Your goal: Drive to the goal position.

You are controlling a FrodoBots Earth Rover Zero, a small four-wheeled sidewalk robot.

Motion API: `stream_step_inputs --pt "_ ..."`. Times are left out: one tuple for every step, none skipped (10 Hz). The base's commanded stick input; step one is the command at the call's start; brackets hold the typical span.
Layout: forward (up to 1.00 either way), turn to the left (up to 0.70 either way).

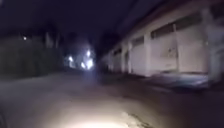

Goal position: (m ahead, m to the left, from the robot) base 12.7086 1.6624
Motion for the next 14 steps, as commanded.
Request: stream_step_inputs --pt "0.7 -0.35" --pt "0.7 -0.35" --pt "0.7 -0.35" --pt "0.7 -0.35" --pt "0.7 -0.35" --pt "0.7 -0.34" --pt "0.7 -0.13" --pt "0.7 0.0" --pt "0.7 0.0" --pt "0.7 0.0" --pt "0.7 0.0" --pt "0.7 0.0" --pt "0.7 0.0" --pt "0.7 0.0"
